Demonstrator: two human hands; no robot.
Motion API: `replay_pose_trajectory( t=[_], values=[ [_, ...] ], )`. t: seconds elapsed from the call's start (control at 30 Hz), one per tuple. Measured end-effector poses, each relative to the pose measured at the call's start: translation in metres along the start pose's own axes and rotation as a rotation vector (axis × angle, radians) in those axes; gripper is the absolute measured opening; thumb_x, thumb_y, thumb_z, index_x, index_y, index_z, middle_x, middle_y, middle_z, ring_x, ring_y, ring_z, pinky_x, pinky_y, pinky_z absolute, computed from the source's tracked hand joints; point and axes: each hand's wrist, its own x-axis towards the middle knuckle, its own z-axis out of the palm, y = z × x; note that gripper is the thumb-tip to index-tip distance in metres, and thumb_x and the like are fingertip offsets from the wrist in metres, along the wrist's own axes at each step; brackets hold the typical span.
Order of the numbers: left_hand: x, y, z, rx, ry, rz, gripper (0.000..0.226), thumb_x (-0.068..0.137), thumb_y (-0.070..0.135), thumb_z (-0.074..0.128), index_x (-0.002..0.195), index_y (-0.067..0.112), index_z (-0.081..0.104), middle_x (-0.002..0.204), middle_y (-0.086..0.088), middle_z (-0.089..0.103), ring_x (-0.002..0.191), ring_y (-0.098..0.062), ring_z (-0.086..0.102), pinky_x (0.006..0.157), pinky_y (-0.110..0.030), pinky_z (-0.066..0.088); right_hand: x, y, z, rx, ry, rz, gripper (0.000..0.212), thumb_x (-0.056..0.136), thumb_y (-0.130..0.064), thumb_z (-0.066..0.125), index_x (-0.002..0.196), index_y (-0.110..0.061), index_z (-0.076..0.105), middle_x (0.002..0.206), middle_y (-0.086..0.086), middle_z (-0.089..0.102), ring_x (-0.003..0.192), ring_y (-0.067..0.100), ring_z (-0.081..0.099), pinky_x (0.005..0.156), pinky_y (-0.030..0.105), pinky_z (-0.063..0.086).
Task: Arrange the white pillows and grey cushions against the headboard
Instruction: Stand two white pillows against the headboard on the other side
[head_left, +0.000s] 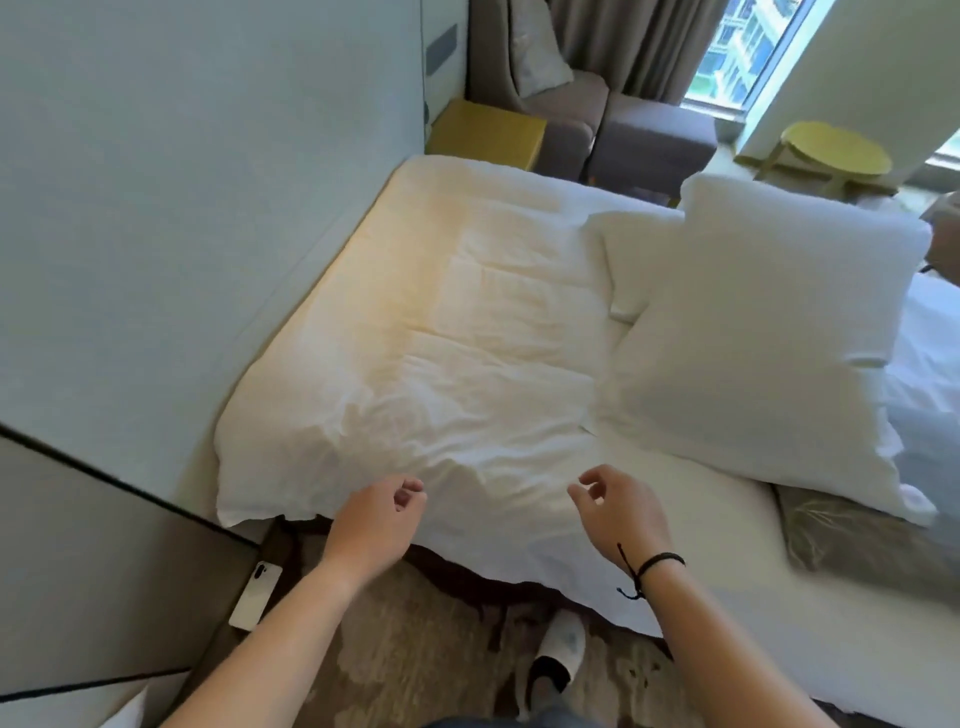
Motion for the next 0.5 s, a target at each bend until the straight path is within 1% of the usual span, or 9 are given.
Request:
replay_pose_trajectory(
  t=[0.1, 0.2, 0.3, 0.37, 0.5],
  values=[
    [0.030, 0.051, 0.035, 0.006, 0.009, -0.009, 0.010, 0.095, 0.042, 0.054, 0.092, 0.041, 0.063, 0.089, 0.021, 0.065, 0.085, 0.005, 0.059, 0.063, -0.015, 0.043, 0.046, 0.038, -0.023, 0.040, -0.025, 0.003, 0.028, 0.089, -0.048, 0.056, 0.109, -0.029, 0.062, 0.091, -0.015, 0.061, 0.083, 0.008, 0.057, 0.068, 0.027, 0.044],
    [0.060, 0.105, 0.074, 0.016, -0.010, -0.009, 0.013, 0.093, 0.041, 0.057, 0.082, 0.043, 0.063, 0.086, 0.022, 0.067, 0.082, 0.007, 0.059, 0.064, -0.013, 0.042, 0.095, 0.080, -0.050, 0.070, -0.037, 0.022, 0.030, 0.089, -0.048, 0.056, 0.111, -0.029, 0.062, 0.097, -0.014, 0.063, 0.089, 0.009, 0.058, 0.072, 0.028, 0.044],
    [0.089, 0.150, 0.104, 0.030, -0.033, 0.029, 0.013, 0.093, 0.040, 0.057, 0.083, 0.043, 0.064, 0.089, 0.023, 0.067, 0.085, 0.009, 0.059, 0.066, -0.010, 0.041, 0.133, 0.119, -0.075, 0.065, -0.046, 0.077, 0.032, 0.090, -0.047, 0.055, 0.114, -0.028, 0.061, 0.107, -0.010, 0.065, 0.098, 0.013, 0.059, 0.076, 0.028, 0.043],
    [0.103, 0.173, 0.117, 0.020, -0.031, 0.036, 0.012, 0.093, 0.040, 0.056, 0.085, 0.040, 0.066, 0.090, 0.023, 0.067, 0.083, 0.009, 0.060, 0.065, -0.012, 0.042, 0.147, 0.139, -0.087, 0.065, -0.058, 0.112, 0.032, 0.090, -0.046, 0.055, 0.115, -0.027, 0.060, 0.110, -0.010, 0.065, 0.101, 0.013, 0.059, 0.079, 0.028, 0.044],
    [0.129, 0.198, 0.136, 0.018, -0.057, 0.030, 0.012, 0.091, 0.040, 0.057, 0.085, 0.040, 0.067, 0.090, 0.024, 0.068, 0.080, 0.009, 0.060, 0.064, -0.014, 0.043, 0.168, 0.166, -0.096, 0.084, -0.045, 0.164, 0.031, 0.091, -0.044, 0.055, 0.115, -0.026, 0.060, 0.115, -0.008, 0.065, 0.103, 0.013, 0.058, 0.083, 0.029, 0.046]
  ],
)
